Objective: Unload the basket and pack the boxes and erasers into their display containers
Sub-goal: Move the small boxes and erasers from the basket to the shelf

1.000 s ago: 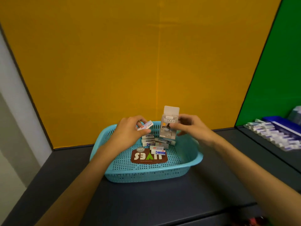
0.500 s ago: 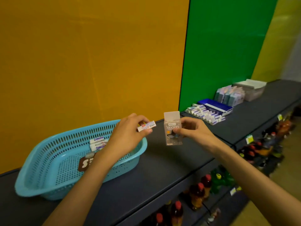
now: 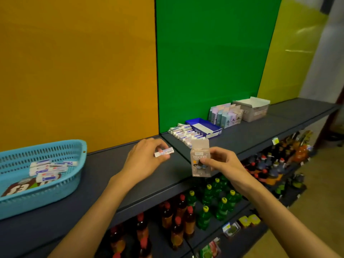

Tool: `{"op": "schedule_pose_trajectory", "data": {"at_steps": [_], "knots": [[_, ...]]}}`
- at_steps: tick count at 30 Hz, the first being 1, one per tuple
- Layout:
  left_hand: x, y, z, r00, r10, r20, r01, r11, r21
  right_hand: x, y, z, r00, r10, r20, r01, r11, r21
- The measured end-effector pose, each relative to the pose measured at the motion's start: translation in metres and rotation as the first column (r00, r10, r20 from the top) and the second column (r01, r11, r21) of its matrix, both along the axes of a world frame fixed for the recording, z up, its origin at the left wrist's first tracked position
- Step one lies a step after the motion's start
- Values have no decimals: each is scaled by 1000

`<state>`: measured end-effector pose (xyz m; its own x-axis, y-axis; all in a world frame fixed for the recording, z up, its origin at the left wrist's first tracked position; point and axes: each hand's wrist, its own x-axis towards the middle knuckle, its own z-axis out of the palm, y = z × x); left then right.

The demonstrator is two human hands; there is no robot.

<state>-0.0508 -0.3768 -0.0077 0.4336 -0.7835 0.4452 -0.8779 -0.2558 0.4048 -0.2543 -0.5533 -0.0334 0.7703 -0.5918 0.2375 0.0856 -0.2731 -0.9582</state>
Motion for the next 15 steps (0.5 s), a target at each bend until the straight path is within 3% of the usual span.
{"op": "schedule_pose_trajectory", "data": {"at_steps": [9,15], "knots": [[-46,-91,-15,995,97,19,-97,994,46,-63,-107,-2,999,27,-18,-28,998,-54],[-18,-152,-23,962,227,155,-241,967,77,-68,-168,-9,997,69,-34,-70,997,-35]]}}
